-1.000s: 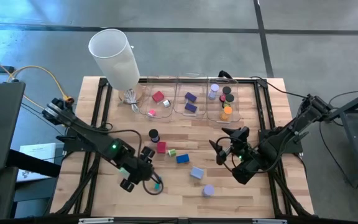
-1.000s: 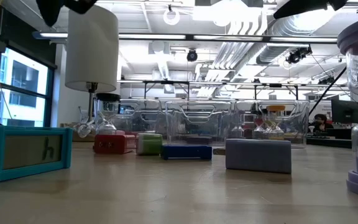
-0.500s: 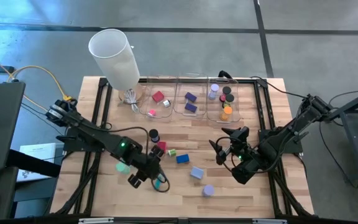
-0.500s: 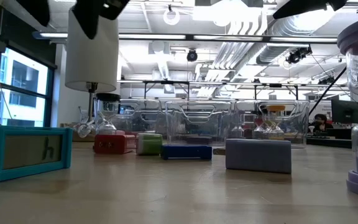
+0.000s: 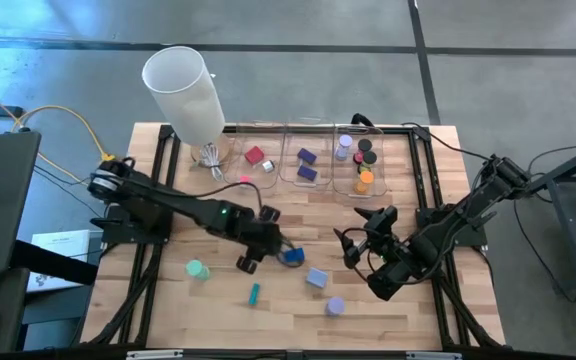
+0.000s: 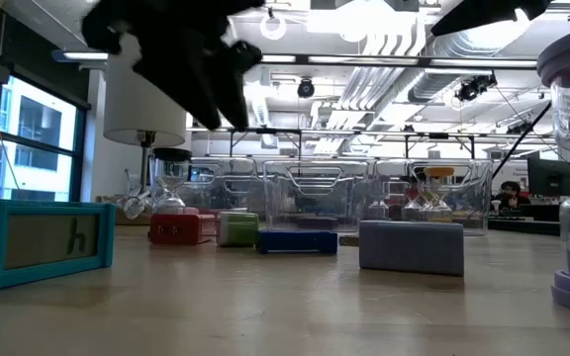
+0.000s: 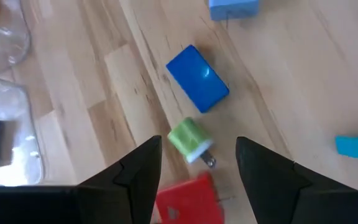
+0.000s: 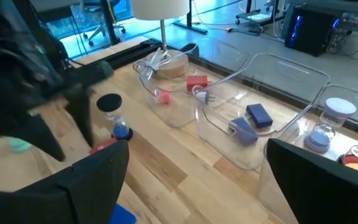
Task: Pick & Place Office items
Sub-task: Put the green charger adapter into the left transparent bin
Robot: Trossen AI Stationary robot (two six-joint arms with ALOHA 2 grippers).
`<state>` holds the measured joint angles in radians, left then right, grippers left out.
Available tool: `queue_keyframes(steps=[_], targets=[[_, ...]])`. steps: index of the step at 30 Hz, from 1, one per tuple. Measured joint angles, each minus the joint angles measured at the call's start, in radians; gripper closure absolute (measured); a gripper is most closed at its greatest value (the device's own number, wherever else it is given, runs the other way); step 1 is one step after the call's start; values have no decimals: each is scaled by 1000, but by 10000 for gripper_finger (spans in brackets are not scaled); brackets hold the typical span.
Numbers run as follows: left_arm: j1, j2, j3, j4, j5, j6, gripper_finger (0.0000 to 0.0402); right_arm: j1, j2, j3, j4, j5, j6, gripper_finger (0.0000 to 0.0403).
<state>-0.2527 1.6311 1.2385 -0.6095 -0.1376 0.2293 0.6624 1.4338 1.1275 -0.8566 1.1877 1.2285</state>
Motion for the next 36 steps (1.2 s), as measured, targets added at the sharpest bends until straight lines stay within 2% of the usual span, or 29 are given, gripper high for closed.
queue_keyframes(steps=[9,13,21,36], targets=[[25,117,0,64,11,-52,204,12,0,0,0,17,-3,33],[24,120,0,91,38,-68,204,13,0,0,1,15,-3,33],[49,120,0,98,33,-230,204,13,-1,0,9,1,-2,33],[48,151,0,118,30,-280,204,26,-1,0,25,-16,-3,33]])
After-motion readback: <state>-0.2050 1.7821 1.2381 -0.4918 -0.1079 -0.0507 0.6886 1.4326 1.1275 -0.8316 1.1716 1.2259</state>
